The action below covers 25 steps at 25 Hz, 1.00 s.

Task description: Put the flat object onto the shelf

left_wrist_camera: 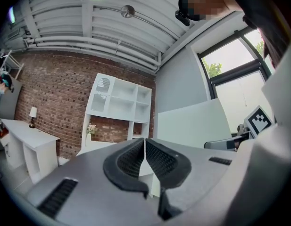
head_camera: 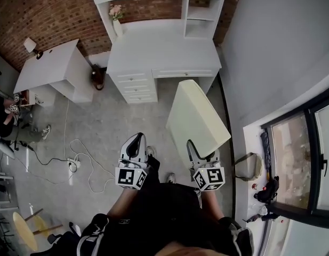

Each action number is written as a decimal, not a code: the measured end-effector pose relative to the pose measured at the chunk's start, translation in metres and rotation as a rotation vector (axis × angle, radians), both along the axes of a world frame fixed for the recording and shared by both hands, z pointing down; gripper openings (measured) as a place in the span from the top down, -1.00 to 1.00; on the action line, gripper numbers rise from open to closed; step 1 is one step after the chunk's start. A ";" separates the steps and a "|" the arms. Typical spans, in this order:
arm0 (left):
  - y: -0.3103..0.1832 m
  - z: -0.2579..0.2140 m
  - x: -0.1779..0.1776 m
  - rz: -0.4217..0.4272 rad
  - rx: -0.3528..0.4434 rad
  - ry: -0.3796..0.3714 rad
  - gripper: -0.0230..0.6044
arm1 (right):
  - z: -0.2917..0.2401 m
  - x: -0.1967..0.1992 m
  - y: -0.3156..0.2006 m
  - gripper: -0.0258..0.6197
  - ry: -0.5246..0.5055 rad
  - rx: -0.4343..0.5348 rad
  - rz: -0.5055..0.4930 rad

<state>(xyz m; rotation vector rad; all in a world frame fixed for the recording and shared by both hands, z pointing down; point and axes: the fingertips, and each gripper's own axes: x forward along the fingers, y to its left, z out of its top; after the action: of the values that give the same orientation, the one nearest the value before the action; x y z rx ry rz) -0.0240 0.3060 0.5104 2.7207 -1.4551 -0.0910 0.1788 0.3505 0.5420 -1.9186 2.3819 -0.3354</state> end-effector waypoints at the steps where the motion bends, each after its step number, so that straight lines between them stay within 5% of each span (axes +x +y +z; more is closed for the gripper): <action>1: -0.010 0.002 0.002 0.003 -0.002 0.004 0.87 | 0.001 0.000 -0.007 0.03 0.003 -0.004 0.001; 10: -0.146 -0.006 0.002 0.037 0.033 0.060 0.87 | -0.006 -0.009 -0.127 0.03 0.039 -0.003 0.021; 17: -0.252 -0.024 -0.030 0.059 0.054 0.086 0.87 | -0.038 -0.038 -0.244 0.03 0.041 0.041 0.032; 25: -0.353 -0.021 -0.045 0.010 0.022 0.091 0.87 | -0.046 -0.043 -0.353 0.03 0.090 0.022 -0.005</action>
<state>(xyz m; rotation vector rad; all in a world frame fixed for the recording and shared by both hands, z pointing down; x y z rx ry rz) -0.0691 -0.0466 0.4892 2.7022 -1.4239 -0.2279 0.1362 -0.0022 0.4958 -1.9589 2.4353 -0.2268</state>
